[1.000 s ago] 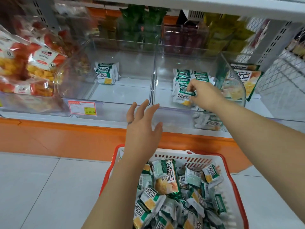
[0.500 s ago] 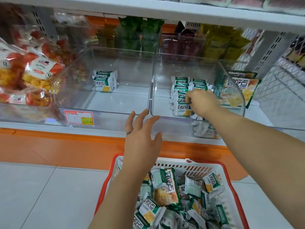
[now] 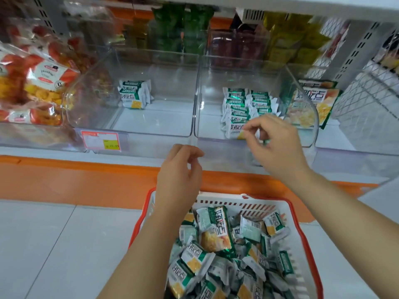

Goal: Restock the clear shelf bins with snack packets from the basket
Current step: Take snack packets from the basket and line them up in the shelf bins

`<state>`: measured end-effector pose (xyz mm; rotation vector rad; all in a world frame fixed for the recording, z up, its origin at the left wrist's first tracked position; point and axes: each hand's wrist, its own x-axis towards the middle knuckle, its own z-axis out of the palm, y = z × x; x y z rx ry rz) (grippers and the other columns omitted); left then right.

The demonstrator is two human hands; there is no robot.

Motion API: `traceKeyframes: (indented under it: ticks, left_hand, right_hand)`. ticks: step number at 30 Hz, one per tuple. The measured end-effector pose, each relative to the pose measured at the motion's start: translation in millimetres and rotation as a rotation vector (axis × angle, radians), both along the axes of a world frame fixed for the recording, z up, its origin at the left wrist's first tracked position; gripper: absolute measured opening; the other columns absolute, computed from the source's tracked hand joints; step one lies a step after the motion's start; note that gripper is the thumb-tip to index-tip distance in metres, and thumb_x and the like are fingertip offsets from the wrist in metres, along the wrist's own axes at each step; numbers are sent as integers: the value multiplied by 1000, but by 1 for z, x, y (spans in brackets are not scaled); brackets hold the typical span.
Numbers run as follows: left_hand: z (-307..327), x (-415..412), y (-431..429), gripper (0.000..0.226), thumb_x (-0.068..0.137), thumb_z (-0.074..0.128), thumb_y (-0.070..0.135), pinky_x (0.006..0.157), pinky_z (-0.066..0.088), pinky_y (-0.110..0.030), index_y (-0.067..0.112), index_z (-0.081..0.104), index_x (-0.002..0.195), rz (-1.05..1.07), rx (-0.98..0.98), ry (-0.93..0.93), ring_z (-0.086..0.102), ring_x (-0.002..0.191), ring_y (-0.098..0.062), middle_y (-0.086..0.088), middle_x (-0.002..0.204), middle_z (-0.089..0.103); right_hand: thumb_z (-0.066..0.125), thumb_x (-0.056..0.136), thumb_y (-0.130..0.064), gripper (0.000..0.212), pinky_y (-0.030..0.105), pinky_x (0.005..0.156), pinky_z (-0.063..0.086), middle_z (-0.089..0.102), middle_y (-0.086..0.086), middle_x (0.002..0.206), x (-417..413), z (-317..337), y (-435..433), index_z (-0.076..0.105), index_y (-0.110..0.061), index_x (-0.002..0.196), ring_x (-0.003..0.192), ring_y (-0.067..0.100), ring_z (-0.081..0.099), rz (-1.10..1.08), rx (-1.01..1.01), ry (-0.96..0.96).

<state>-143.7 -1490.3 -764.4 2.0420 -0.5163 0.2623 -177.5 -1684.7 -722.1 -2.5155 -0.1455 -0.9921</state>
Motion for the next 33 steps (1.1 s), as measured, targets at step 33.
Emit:
traceKeyframes:
  ticks: [33]
  left_hand:
    - [-41,0,3,48,89,63,37,85,46,-27,34,46,134,-526,631,625,56,107,-11,9,121,53]
  right_hand:
    - [64,89,-26,34,34,83,51,59,-2,122,-54,-89,34,52,-27,121,90,15,63,82,409,1141]
